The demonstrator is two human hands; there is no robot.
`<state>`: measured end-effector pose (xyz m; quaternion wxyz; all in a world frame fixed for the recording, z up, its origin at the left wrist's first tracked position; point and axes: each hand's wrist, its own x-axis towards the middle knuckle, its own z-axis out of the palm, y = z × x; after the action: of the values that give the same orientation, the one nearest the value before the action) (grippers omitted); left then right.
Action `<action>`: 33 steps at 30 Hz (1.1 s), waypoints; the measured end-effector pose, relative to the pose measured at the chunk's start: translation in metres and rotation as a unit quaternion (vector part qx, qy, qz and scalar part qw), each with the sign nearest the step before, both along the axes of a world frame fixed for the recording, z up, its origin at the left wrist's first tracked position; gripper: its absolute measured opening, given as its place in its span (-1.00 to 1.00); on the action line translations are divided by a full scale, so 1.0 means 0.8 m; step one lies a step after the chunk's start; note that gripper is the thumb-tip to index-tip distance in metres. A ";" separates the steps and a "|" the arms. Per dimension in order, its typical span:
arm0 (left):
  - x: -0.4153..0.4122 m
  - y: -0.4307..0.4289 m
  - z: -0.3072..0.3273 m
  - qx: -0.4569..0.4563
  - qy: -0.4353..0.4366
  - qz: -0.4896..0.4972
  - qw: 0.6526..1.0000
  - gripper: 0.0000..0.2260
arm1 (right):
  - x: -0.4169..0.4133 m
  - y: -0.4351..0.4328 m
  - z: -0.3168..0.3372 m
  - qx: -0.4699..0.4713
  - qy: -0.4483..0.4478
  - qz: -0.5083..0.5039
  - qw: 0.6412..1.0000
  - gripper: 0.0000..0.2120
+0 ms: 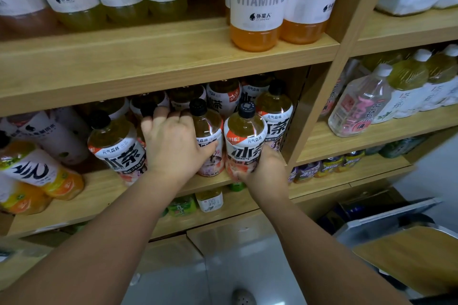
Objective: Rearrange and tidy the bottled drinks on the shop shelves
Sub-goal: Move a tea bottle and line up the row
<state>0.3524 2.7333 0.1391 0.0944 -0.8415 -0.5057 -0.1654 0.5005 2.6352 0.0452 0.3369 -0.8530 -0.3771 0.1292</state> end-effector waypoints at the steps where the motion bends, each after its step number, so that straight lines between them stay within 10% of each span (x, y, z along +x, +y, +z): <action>1: -0.002 0.001 -0.001 0.003 -0.001 0.002 1.000 -0.44 | -0.001 0.005 0.002 -0.014 0.001 -0.003 1.000 -0.31; 13: -0.017 0.004 -0.003 0.016 0.050 0.004 0.999 -0.34 | 0.003 0.018 0.030 -0.161 -0.044 0.039 0.985 -0.48; 20: -0.063 -0.010 -0.037 0.115 -0.006 -0.060 0.991 -0.39 | -0.007 -0.002 0.018 0.065 -0.002 0.008 0.998 -0.44; 33: -0.062 -0.017 -0.058 0.066 0.006 -0.035 0.997 -0.22 | -0.005 0.029 0.011 0.043 0.012 0.006 0.999 -0.29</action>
<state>0.3030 2.7198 0.0925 0.1467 -0.8516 -0.4630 -0.1970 0.4964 2.6587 0.0541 0.3773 -0.8336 -0.3836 0.1250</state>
